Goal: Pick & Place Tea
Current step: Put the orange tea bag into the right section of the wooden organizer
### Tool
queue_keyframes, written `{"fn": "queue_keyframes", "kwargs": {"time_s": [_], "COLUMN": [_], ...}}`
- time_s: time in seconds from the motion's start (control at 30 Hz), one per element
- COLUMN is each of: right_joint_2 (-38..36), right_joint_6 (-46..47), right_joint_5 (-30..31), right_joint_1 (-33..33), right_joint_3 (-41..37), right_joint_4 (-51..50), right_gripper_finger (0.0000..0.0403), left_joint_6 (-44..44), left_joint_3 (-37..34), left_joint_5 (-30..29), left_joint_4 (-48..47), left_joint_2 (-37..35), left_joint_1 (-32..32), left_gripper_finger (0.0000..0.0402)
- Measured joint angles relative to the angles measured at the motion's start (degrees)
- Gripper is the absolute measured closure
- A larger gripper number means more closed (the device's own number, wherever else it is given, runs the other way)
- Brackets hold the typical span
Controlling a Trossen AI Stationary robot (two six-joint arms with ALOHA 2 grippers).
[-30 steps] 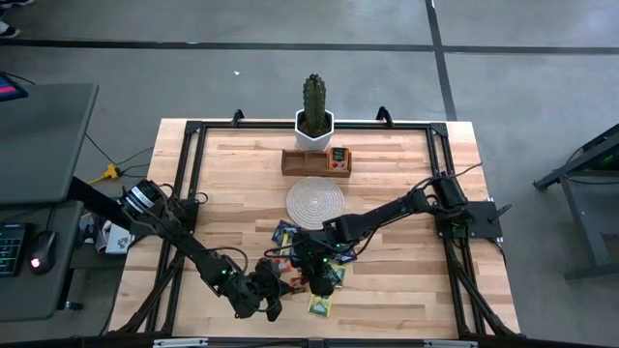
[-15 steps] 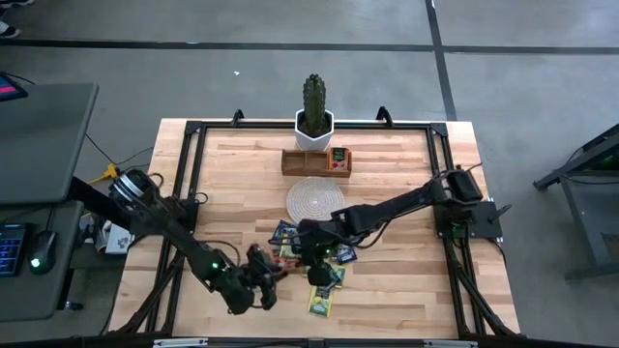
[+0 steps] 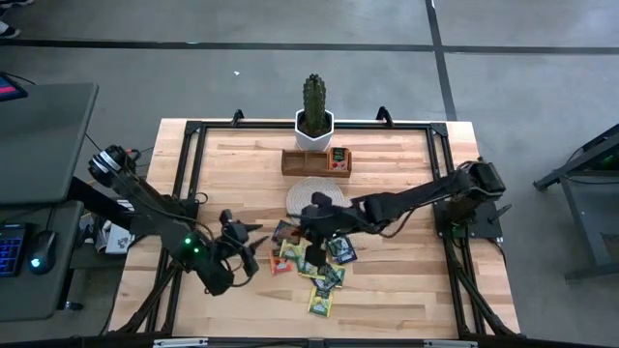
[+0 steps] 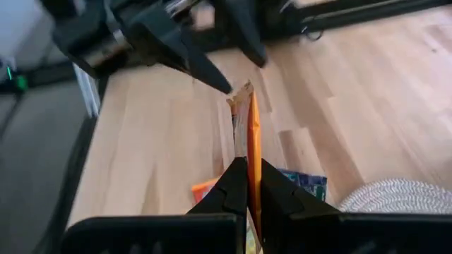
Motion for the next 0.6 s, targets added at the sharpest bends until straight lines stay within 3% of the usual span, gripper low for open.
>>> {"fn": "queue_keyframes", "kwargs": {"time_s": [0.13, 0.27, 0.47, 0.6], "right_joint_2": [-7.9, -15.4, -19.4, -19.2], "right_joint_6": [4.3, 7.5, 4.1, 1.3], "right_joint_5": [5.3, 14.3, 26.6, 27.1], "right_joint_1": [0.0, 1.5, 4.6, 4.9], "right_joint_3": [-14.2, -29.5, -43.2, -45.7], "right_joint_4": [14.0, 34.0, 61.6, 70.5], "right_gripper_finger": [0.0399, 0.0399, 0.0399, 0.0399], "left_joint_6": [-6.3, -10.1, -14.5, -13.3], "left_joint_3": [-0.1, -2.1, -9.3, -13.5], "left_joint_5": [-1.8, -5.5, -10.9, -13.6], "left_joint_4": [-7.0, -5.8, 6.6, 19.5], "left_joint_2": [-0.7, -0.8, -0.9, -1.4], "left_joint_1": [-1.9, -2.6, -1.5, 1.4], "left_gripper_finger": [0.0243, 0.0243, 0.0243, 0.0243]}}
